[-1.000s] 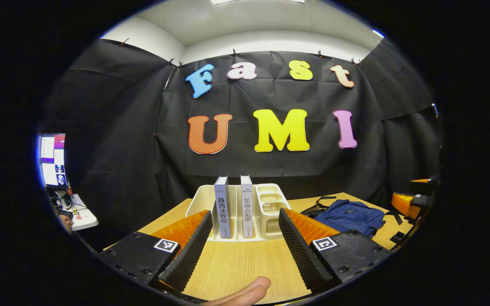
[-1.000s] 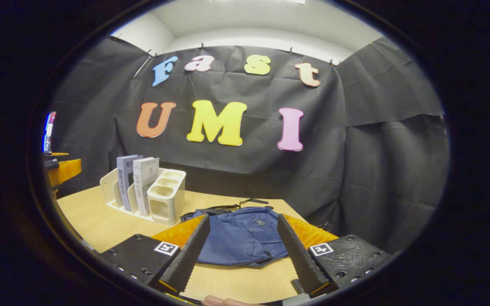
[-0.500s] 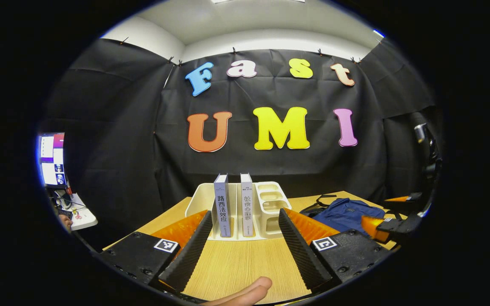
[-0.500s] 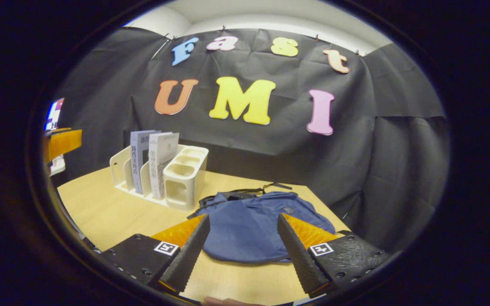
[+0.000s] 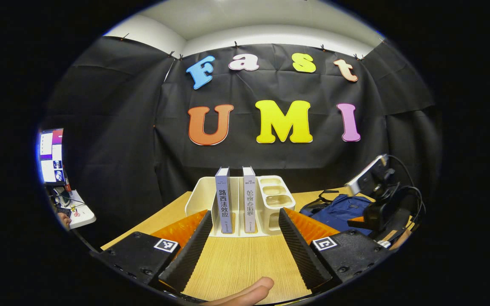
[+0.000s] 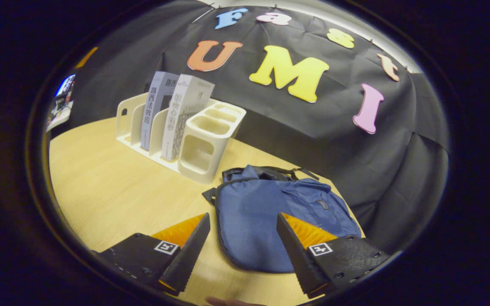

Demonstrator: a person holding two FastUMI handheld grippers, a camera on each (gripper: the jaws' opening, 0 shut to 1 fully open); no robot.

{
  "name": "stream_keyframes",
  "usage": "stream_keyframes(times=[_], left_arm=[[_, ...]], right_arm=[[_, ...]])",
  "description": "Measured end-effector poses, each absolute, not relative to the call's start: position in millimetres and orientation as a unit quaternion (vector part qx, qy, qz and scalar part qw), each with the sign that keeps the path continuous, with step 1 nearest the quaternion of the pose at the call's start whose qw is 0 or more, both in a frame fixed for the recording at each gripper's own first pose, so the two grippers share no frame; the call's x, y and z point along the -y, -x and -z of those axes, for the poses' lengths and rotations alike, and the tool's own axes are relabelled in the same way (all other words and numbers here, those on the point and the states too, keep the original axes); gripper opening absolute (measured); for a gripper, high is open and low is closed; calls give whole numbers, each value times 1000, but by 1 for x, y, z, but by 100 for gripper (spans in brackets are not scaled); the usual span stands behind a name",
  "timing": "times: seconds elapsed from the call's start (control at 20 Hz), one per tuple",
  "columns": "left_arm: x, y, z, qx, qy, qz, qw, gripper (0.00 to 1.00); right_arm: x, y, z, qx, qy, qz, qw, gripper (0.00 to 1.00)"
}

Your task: Open the schoolbag, grab two books from the bookshelf and put them into the schoolbag.

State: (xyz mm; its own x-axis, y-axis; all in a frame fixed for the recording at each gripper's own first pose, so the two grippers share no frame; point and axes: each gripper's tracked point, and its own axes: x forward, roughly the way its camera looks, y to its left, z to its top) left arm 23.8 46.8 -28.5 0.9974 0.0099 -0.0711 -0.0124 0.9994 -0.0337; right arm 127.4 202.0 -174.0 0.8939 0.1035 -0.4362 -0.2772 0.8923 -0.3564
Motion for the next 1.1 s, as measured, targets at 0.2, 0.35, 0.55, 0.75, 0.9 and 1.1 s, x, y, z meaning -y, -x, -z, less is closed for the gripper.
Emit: stream_keyframes(times=[0.2, 0.35, 0.55, 0.75, 0.9, 1.1], left_arm=[[-47, -28, 34, -42, 18, -4, 999, 99], [-49, -31, 37, -44, 21, -4, 999, 99], [-51, -35, 42, -52, 27, -5, 998, 99], [-51, -35, 43, -52, 29, -4, 998, 99], [-50, -36, 43, -54, 31, -2, 998, 99], [-53, -36, 42, -51, 32, -10, 998, 98]], right_arm=[[-211, -146, 207, -240, 250, -93, 933, 93], [-206, -155, 218, -250, 294, -74, 919, 93], [-191, -167, 206, -244, 319, -37, 915, 92], [-183, -177, 196, -245, 303, -22, 921, 89], [-183, -183, 192, -252, 284, -22, 925, 70], [-179, -191, 165, -225, 285, -30, 931, 25]])
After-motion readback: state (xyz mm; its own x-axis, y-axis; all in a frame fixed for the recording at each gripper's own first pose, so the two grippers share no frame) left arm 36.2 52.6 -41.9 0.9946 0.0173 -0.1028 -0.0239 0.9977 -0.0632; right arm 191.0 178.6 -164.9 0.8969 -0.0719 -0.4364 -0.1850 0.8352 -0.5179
